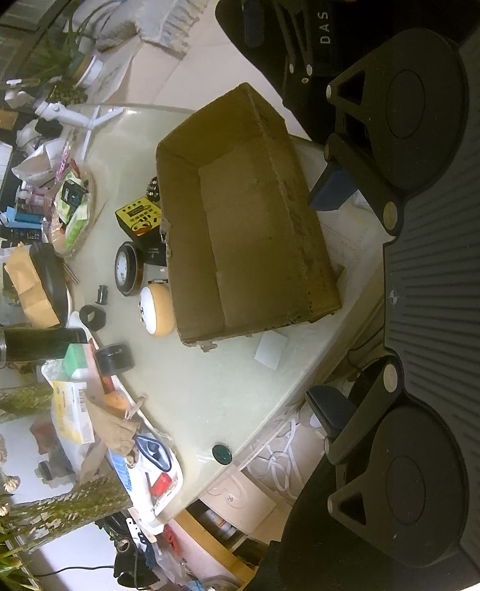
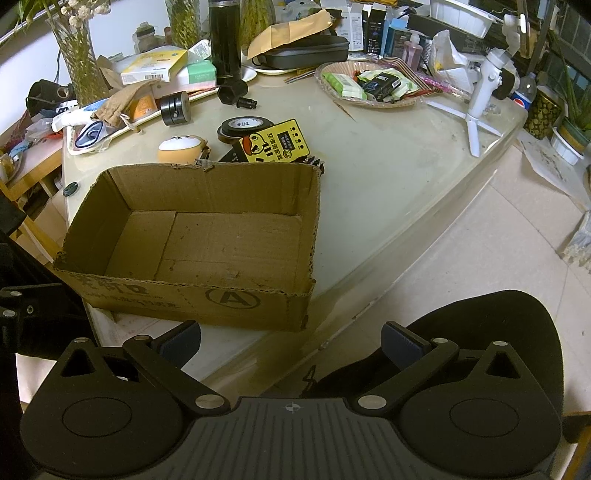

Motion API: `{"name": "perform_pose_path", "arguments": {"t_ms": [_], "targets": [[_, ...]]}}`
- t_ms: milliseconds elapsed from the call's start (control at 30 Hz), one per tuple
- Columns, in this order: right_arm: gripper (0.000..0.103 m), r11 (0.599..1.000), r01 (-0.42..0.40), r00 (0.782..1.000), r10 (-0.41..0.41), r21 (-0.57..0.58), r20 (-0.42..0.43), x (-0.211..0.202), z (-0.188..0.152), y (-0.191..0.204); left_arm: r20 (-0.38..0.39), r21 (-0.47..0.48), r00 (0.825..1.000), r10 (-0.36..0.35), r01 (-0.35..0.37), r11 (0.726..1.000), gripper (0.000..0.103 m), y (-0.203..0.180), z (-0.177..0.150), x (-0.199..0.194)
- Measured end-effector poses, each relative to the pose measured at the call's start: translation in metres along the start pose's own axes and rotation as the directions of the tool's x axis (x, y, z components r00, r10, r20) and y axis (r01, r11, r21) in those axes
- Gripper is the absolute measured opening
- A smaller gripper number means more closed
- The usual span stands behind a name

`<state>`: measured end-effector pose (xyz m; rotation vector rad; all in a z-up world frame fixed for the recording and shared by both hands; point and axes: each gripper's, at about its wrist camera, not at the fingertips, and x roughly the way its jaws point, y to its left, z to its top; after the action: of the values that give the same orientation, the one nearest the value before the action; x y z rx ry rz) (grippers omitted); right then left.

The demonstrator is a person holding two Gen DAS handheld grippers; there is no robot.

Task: Organize rigid objects

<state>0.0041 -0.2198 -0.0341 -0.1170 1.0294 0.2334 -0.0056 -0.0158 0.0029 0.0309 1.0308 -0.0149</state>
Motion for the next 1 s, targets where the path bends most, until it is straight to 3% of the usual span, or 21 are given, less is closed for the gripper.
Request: {"name": "perform_pose_path", "arguments": {"t_ms": [167,733,1000], "targets": [[0.103,1.000,0.002,1.000,-0.002,0.000,-0.004,0.001,0.001,-0.001,0.003,0.001,1.000,0.027,-0.027,1.000,0.103,0.001,0.002,0.001],[0.103,0.993,-0.110,0.993,0.108,0.053,0.035,-0.004,0.014,-0.014,-0.003,-0.029,0.999,-0.037,0.037,0.999,0.103,0.017,0.017,0.010],[0.103,0.986,-0.153,0.988,0.150,0.072,0.040,0.002,0.025,-0.020,0.025,-0.021,0.999,-0.022,0.023,1.000,0.103,0.024,0.030,0.013]]}}
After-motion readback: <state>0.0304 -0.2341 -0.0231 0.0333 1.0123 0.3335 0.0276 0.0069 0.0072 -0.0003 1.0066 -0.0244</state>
